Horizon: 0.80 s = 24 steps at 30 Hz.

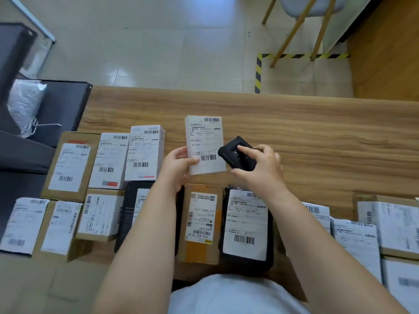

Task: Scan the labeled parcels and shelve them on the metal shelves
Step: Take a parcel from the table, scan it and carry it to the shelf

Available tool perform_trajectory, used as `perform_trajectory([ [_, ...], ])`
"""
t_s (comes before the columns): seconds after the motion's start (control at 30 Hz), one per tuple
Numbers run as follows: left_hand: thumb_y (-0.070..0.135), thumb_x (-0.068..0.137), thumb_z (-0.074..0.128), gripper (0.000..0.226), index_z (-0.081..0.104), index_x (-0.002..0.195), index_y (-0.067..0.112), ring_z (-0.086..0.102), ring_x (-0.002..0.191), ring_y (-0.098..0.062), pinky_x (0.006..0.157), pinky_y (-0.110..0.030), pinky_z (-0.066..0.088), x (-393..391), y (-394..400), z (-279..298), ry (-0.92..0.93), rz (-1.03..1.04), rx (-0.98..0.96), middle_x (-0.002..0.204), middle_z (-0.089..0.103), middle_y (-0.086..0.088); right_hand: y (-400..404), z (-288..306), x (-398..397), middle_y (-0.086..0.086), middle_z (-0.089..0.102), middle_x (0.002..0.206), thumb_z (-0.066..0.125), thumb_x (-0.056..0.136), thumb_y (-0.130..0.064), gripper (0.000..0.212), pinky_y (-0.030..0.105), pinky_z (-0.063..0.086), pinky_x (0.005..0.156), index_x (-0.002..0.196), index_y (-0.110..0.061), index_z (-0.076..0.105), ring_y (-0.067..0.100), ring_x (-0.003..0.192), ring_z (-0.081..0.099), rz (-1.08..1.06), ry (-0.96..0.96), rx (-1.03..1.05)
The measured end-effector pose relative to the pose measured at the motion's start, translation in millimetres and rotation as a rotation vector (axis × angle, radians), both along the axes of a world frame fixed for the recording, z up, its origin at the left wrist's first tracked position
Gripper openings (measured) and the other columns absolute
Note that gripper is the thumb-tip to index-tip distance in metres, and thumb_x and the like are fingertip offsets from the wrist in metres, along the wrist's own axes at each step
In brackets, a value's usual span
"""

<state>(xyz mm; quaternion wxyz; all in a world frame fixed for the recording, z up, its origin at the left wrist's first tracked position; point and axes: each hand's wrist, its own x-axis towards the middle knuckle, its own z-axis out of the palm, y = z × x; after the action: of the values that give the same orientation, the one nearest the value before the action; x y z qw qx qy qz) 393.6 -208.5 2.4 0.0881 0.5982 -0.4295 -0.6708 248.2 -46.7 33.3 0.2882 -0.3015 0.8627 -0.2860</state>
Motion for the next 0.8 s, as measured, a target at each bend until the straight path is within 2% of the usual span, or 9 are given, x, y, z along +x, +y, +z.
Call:
perform_trajectory([
  [0.1, -0.006, 0.081, 0.074, 0.053, 0.055, 0.117, 0.028, 0.070, 0.106, -0.023, 0.087, -0.043, 0.058, 12.9, 12.1, 5.3, 0.112, 0.191, -0.098, 0.117, 0.071, -0.006, -1.3, 12.4, 6.7, -0.004, 0.041, 0.135, 0.075, 0.078, -0.038, 0.059, 0.037, 0.026, 0.105, 0.134, -0.041, 0.056, 0.019, 0.124, 0.031, 0.045, 0.004, -0.033],
  [0.2, -0.008, 0.082, 0.073, 0.057, 0.049, 0.114, 0.032, 0.067, 0.111, -0.022, 0.091, -0.043, 0.057, 22.2, 24.4, 14.1, 0.188, 0.323, -0.185, 0.119, 0.068, -0.007, -3.0, 20.9, 17.0, -0.005, 0.040, 0.136, 0.074, 0.078, -0.038, 0.058, 0.038, 0.026, 0.105, 0.134, -0.042, 0.055, 0.019, 0.123, 0.030, 0.110, 0.021, -0.079],
  [0.33, -0.006, 0.081, 0.075, 0.060, 0.048, 0.117, 0.035, 0.066, 0.111, -0.018, 0.097, -0.046, 0.055, 35.3, 36.9, 20.4, 0.170, 0.412, -0.355, 0.119, 0.065, -0.003, -0.7, 25.5, 35.4, -0.002, 0.037, 0.140, 0.070, 0.081, -0.038, 0.057, 0.042, 0.022, 0.108, 0.136, -0.041, 0.053, 0.022, 0.126, 0.029, 0.263, 0.100, -0.059],
  [0.47, -0.006, 0.082, 0.074, 0.059, 0.048, 0.109, 0.040, 0.065, 0.111, -0.017, 0.097, -0.044, 0.055, 50.4, 47.5, 27.5, 0.162, 0.485, -0.435, 0.117, 0.064, -0.001, 4.2, 27.3, 54.3, 0.002, 0.037, 0.143, 0.069, 0.083, -0.038, 0.057, 0.045, 0.023, 0.109, 0.137, -0.040, 0.051, 0.027, 0.127, 0.030, 0.348, 0.154, -0.069],
  [0.63, -0.006, 0.085, 0.072, 0.059, 0.047, 0.122, 0.033, 0.064, 0.114, -0.019, 0.087, -0.034, 0.058, 70.5, 43.9, 32.3, 0.150, 0.543, -0.452, 0.118, 0.063, 0.000, -2.9, 32.6, 67.3, 0.001, 0.035, 0.143, 0.065, 0.084, -0.039, 0.057, 0.043, 0.021, 0.107, 0.139, -0.042, 0.049, 0.027, 0.126, 0.028, 0.436, 0.136, -0.030],
  [0.8, -0.006, 0.083, 0.074, 0.059, 0.047, 0.121, 0.030, 0.066, 0.108, -0.016, 0.087, -0.035, 0.059, 105.4, 28.9, 40.1, 0.120, 0.664, -0.443, 0.116, 0.065, -0.003, -24.3, 46.1, 91.3, 0.000, 0.036, 0.137, 0.068, 0.084, -0.039, 0.057, 0.043, 0.025, 0.107, 0.137, -0.044, 0.050, 0.028, 0.123, 0.029, 0.561, 0.076, -0.029],
])
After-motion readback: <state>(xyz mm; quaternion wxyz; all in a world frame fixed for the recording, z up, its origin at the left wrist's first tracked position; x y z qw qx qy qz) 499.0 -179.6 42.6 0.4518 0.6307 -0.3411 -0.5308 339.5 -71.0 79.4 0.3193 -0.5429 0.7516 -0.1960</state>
